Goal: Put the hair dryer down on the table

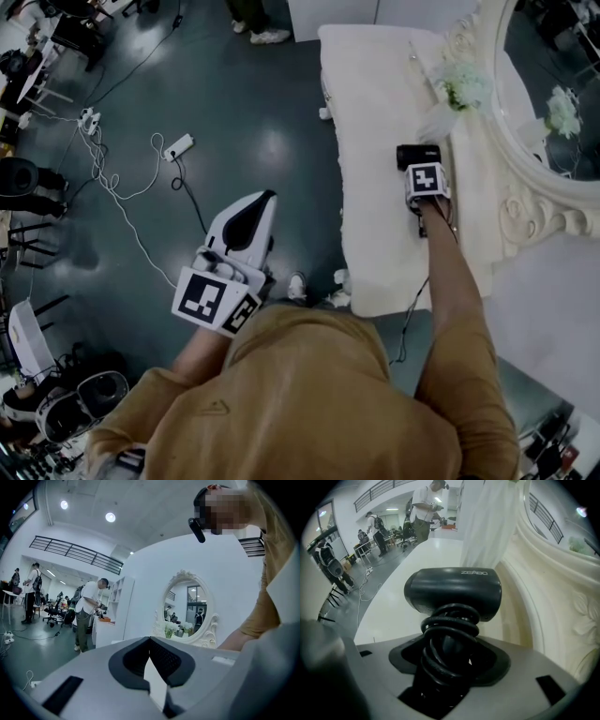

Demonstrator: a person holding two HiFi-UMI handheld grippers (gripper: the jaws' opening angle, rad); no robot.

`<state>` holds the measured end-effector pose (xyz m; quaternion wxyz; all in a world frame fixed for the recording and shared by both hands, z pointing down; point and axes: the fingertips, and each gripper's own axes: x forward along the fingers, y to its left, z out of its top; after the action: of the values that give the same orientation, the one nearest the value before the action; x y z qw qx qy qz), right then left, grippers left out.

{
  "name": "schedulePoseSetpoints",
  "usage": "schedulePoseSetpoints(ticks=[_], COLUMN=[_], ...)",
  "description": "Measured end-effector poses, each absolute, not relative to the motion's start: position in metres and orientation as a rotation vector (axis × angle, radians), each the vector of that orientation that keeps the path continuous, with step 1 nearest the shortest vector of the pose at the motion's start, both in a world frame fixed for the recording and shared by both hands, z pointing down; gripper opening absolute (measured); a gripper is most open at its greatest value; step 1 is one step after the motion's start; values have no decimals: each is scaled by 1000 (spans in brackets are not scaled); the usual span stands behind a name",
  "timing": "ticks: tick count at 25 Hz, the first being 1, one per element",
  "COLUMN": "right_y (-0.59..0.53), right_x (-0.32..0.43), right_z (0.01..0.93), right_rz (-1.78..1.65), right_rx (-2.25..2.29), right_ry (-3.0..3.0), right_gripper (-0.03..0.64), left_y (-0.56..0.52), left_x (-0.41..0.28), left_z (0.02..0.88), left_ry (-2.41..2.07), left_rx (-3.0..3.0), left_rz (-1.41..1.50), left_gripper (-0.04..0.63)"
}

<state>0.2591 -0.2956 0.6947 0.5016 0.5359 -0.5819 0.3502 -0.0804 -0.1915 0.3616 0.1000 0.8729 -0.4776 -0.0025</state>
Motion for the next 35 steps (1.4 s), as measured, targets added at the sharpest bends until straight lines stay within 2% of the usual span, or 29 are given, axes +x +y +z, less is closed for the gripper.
schedulePoseSetpoints(ticks=[25, 35], right_y=[-279, -276], right_x=[256, 256], right_z=[694, 691], right_rz=[944, 799], right_rx=[1320, 1266], right_ry=[-1391, -1382], right_gripper=[279, 290], left_y=[-201, -195], left_x=[-82, -86], left_z=[362, 364], left_ry=[-1339, -1329], left_rx=[2596, 2593], left_rz=[-31, -38], left_gripper=[3, 3])
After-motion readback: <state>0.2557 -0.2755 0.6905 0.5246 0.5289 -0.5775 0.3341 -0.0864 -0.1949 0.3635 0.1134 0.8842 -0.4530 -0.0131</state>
